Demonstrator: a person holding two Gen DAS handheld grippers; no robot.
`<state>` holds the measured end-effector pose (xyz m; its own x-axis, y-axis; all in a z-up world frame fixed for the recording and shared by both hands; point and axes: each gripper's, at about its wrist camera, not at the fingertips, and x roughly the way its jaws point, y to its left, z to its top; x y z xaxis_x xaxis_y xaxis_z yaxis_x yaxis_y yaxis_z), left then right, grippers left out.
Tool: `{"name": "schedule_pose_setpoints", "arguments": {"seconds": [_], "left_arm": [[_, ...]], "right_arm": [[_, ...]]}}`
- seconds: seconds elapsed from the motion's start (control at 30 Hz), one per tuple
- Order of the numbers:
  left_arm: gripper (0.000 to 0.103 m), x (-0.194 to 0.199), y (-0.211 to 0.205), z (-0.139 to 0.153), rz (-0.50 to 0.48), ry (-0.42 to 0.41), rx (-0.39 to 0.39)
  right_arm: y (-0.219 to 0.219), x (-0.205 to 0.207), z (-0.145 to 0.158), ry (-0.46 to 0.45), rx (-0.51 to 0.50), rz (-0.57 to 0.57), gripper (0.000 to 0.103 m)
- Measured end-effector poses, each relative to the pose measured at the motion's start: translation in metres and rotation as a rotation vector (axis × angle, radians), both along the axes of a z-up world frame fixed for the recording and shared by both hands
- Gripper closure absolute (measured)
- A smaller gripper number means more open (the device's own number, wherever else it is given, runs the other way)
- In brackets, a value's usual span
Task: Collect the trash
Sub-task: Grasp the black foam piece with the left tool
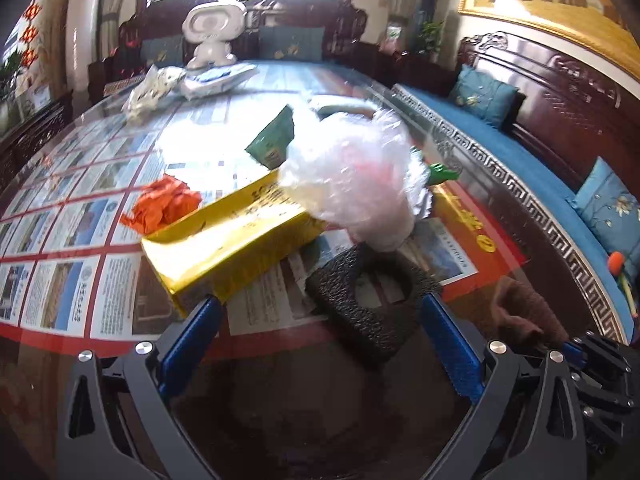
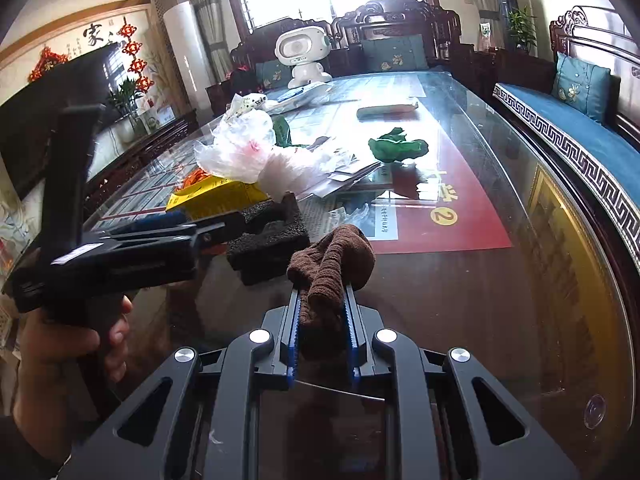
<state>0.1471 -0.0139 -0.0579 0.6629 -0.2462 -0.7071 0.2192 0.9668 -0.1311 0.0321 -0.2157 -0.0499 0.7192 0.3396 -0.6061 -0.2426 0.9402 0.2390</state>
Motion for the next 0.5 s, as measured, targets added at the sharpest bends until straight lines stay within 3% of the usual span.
{"name": "schedule_pose_setpoints", "arguments": {"seconds": [0.23, 0.33, 0.5], "left_arm": [[0.004, 0.021, 0.000, -0.008, 0.064, 0.103, -0.002], [0.004, 0.029, -0.005, -0.009, 0.100, 0.116, 0.050], [0.009, 0.032, -0.008, -0.008, 0.090, 0.141, 0.031]], "right_arm": [[-0.003, -0.001, 0.003, -0.011, 0.022, 0.021, 0.084], [-0.003, -0.002, 0.004, -0.013, 0.034, 0.029, 0.084], [-0.005, -0.004, 0.006, -0.019, 0.045, 0.037, 0.084]]}}
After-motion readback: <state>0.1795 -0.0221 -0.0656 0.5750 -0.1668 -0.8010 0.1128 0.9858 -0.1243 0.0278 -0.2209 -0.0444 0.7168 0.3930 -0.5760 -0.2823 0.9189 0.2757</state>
